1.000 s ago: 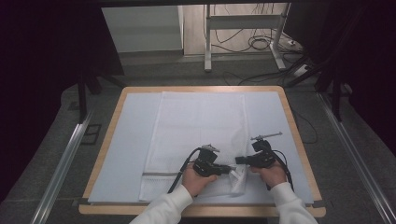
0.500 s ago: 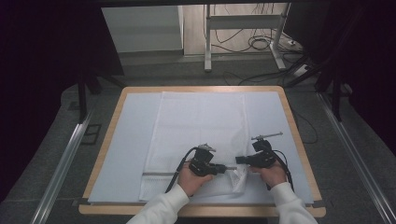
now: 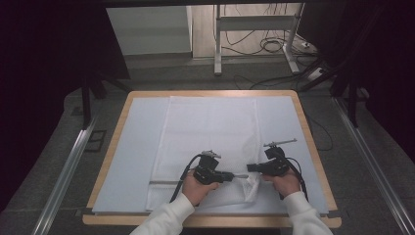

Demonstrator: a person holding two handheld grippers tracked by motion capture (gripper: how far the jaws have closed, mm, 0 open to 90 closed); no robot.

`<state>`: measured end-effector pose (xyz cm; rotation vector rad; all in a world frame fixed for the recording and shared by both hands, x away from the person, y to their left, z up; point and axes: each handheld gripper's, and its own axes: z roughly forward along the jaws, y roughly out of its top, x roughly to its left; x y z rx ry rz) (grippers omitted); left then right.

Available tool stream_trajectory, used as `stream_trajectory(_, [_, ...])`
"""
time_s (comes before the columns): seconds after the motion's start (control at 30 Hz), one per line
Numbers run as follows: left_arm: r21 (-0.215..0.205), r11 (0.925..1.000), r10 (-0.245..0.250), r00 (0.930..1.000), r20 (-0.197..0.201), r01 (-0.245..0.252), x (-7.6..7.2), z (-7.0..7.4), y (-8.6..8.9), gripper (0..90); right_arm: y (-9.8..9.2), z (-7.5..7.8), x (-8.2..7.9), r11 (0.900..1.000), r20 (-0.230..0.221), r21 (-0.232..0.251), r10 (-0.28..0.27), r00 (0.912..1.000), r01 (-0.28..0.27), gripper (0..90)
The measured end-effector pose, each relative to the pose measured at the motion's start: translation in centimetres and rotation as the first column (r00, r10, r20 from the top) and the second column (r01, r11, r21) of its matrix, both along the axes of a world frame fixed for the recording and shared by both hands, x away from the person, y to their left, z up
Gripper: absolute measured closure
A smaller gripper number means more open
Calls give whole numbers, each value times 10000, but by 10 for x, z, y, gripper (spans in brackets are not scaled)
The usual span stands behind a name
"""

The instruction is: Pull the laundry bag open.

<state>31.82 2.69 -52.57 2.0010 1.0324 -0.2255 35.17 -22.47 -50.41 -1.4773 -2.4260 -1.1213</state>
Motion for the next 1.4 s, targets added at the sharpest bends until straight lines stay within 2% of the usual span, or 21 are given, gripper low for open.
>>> stream_trajectory(0.23, [255,9997,-50,9998,188,45,-3,-1,7,868,-1,0,-1,10000,89,44,-65,9999,65,886])
stream_trajectory(1.4, [114,9994,331,9994,-41,-330,-6,1,31,868,-1,-1,-1,9999,114,-31,-139,9998,140,886])
